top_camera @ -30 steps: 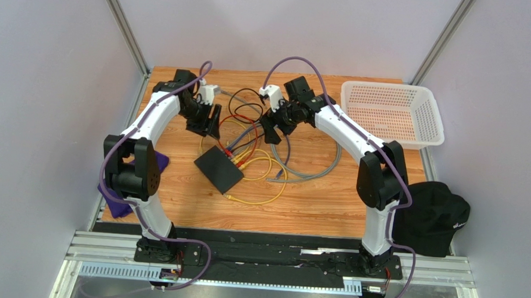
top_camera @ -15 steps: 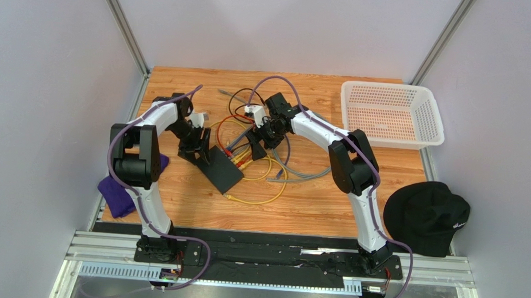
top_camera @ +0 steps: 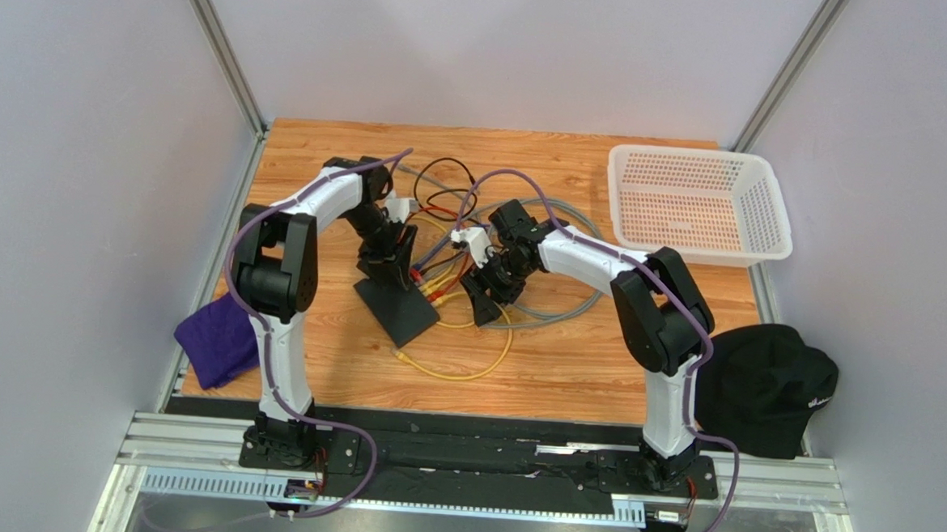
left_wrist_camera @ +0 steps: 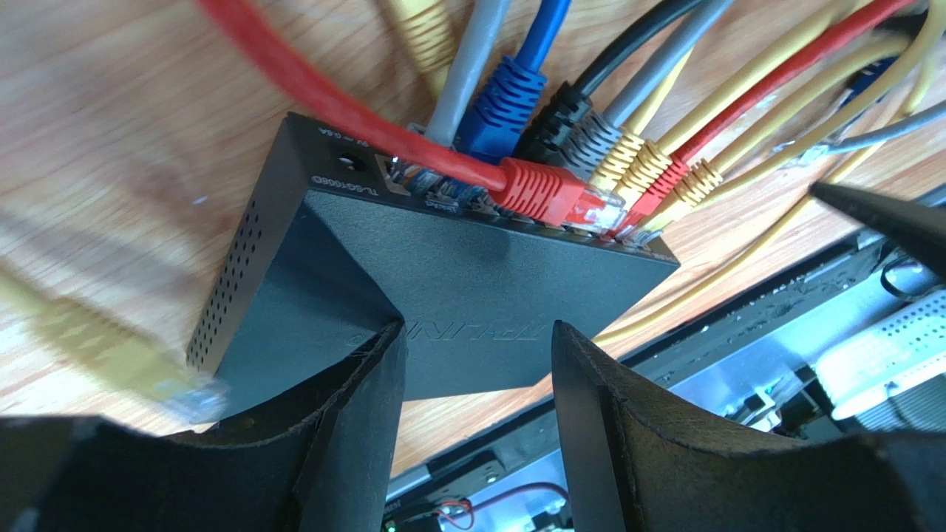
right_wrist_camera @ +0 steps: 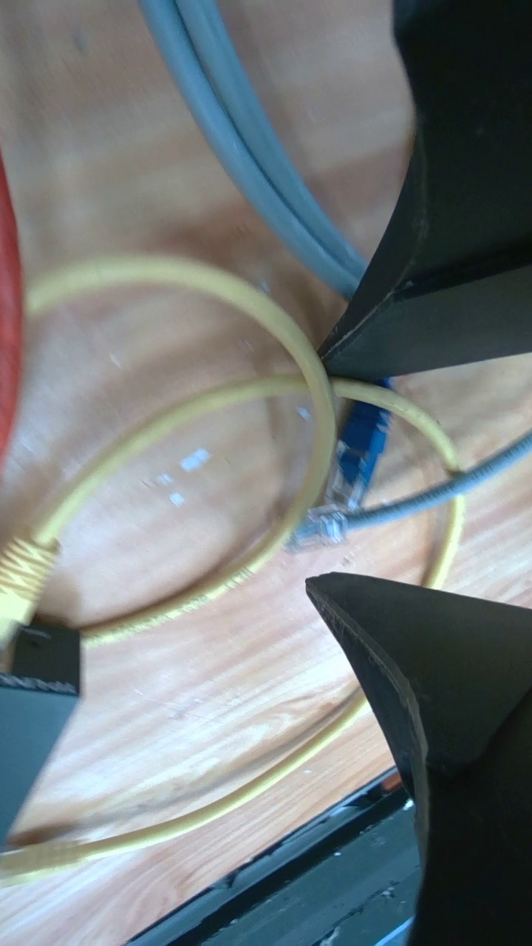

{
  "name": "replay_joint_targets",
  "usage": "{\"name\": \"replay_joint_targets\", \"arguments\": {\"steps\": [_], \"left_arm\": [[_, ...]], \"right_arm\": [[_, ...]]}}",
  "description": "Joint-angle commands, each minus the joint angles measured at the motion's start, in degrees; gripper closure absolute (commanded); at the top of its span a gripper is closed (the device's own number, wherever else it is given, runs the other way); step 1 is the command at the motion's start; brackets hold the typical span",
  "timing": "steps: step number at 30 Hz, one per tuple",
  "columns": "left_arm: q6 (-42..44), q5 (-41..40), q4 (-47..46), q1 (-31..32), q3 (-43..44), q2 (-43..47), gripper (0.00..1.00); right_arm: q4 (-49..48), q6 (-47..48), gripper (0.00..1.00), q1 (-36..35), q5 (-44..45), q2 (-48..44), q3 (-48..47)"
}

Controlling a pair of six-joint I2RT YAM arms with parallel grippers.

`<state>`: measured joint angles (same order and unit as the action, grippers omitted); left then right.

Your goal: Pull the plug from the switch port

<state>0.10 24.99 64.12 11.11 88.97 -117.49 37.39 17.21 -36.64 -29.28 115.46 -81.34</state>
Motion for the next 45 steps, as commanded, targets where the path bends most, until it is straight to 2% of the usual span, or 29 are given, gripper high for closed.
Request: {"name": "replay_joint_targets", "arguments": {"steps": [1, 3, 5, 7, 11, 15, 22, 27, 28, 30, 31, 33, 36, 41, 45], "left_arm": [[0.17, 1.02, -5.41, 1.01, 2.61, -3.36, 0.4], [0.17, 0.67, -5.05, 0.93, 2.35, -1.96, 0.4], [-1.31, -0.73, -6.63, 0.49, 0.43, 3.3, 0.36], [-3.34, -3.19, -8.04, -1.26, -3.18, 9.09, 0.34], [-4.84, -6.44, -9.36, -5.22, -8.36, 15.09, 0.31], [-5.98, -7.15, -9.63, -8.73, -9.78, 14.67, 0.31], [-6.78, -8.03, -7.69, -9.8, -8.55, 9.83, 0.31], [-7.65, -3.2, -7.95, -9.88, -10.04, 5.7, 0.31], [-7.83, -2.41, -8.13, -9.88, -10.04, 5.09, 0.32], [-8.01, -1.88, -8.04, -9.8, -8.99, 2.81, 0.32], [-8.01, -1.53, -7.96, -9.8, -8.47, 2.01, 0.33], [-8.01, -1.18, -7.61, -9.27, -6.1, -0.27, 0.33], [-8.44, -2.65, -6.03, -7.25, -1.88, -3.43, 0.34], [-7.4, -5.39, -4.27, -5.67, 3.84, -6.25, 0.34], [-6.43, -4.95, -4.35, -5.67, 3.58, -6.0, 0.35]], "right_arm": [[-1.0, 1.24, 0.3, -3.26, 2.99, -3.67, 1.63], [-0.04, 1.77, 0.27, -3.96, 3.88, -2.27, -0.12], [0.67, 1.77, 0.27, -4.05, 3.96, -1.03, -3.2], [1.28, 1.6, 0.25, -4.05, 4.05, 0.38, -6.01], [2.6, 2.21, 0.23, -3.7, 6.33, 1.08, -9.44], [1.99, 2.47, 0.15, -2.91, 9.76, 1.7, -11.64], [1.81, 3.53, 0.14, -2.29, 9.24, 7.32, -16.92], [1.73, 3.71, 0.23, -2.29, 7.3, 10.66, -17.36], [1.9, 3.88, 0.32, -2.38, 7.04, 10.75, -17.19], [2.51, 4.76, 0.41, -2.38, 6.43, 10.49, -16.57], [3.04, 5.28, 0.54, -2.38, 5.29, 10.31, -16.13], [4.09, 6.25, 0.63, -2.47, 4.32, 9.09, -15.26], [4.45, 8.53, 0.69, -3.6, 4.23, 5.93, -11.13], [2.08, 7.23, 0.69, -5.81, 7.47, 1.7, -4.27], [2.77, 8.71, 0.69, -7.65, 8.01, 1.7, -4.88]]}}
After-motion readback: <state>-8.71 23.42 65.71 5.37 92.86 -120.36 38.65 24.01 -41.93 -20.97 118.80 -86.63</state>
